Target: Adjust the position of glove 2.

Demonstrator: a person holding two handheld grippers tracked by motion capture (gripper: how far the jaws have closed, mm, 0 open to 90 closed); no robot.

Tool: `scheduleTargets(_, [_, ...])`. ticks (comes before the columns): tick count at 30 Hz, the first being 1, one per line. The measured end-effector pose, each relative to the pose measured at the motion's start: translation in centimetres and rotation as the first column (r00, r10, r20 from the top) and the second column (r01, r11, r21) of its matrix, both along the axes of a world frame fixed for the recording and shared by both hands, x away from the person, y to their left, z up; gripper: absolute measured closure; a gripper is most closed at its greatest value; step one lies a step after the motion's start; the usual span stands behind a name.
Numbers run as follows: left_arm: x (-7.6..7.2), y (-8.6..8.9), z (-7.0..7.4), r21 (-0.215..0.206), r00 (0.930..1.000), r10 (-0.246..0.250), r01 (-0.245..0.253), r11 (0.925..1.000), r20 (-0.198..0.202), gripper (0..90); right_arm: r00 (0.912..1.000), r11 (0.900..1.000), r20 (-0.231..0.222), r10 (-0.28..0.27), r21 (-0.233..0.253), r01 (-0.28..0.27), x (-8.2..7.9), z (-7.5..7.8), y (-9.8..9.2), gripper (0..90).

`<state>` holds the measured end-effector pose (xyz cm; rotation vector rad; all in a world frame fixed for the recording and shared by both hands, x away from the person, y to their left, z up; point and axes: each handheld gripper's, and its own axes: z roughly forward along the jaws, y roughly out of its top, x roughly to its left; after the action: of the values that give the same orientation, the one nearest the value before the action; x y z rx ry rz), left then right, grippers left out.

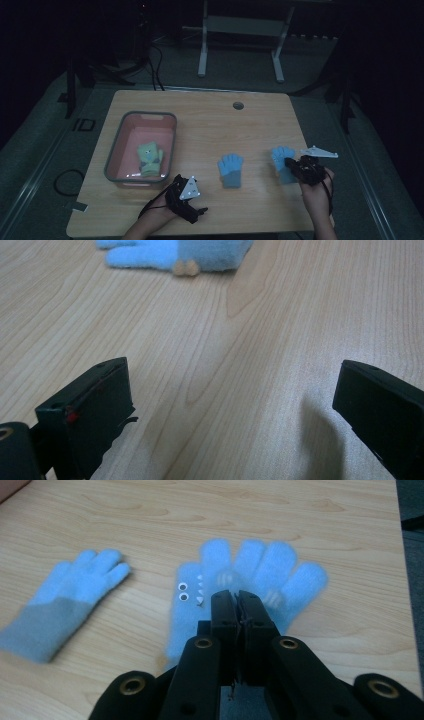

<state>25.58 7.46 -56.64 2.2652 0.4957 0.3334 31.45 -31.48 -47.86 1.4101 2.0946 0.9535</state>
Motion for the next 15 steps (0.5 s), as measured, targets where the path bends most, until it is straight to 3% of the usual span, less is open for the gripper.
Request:
scheduleTargets(10, [0.0, 0.0, 0.1, 0.002, 1.0, -0.003, 0.003, 1.0, 0.003, 2.7, 0.9987, 0.999, -0.04, -0.03, 0.033, 0.031, 0.0, -1.3, 3.6, 87.1])
scheduleTargets(15, [0.0, 0.1, 0.0, -0.005, 1.0, -0.002, 0.002, 1.0, -0.003, 2.7, 0.999, 0.999, -0.026, -0.037, -0.018, 0.036, 0.1, -2.3, 5.4, 87.0])
